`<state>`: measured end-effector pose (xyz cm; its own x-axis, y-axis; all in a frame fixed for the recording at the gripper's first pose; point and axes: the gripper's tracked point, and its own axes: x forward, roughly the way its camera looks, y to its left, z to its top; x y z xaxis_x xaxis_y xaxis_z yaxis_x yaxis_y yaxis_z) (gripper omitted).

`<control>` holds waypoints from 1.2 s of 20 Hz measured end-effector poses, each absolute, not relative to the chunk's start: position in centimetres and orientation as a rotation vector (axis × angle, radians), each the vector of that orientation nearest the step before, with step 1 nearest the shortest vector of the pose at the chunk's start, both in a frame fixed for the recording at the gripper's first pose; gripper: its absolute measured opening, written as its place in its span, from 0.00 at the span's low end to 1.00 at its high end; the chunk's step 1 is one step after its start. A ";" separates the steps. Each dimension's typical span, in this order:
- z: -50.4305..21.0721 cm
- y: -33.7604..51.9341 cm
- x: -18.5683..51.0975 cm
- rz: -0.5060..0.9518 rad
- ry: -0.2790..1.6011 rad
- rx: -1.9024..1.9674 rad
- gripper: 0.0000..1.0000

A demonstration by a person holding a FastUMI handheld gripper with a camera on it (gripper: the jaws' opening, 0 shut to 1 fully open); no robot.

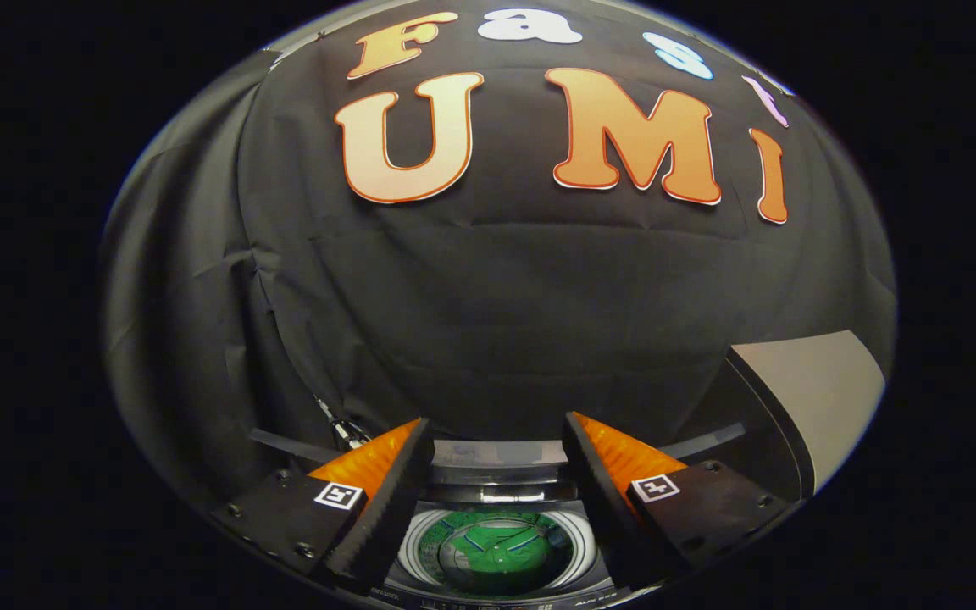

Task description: Put the clothes into the washing machine and then close the washing machine lid.

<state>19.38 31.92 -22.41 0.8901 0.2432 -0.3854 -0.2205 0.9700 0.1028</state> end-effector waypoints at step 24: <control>-39.7 31.5 12.4 0.235 0.742 0.159 0.98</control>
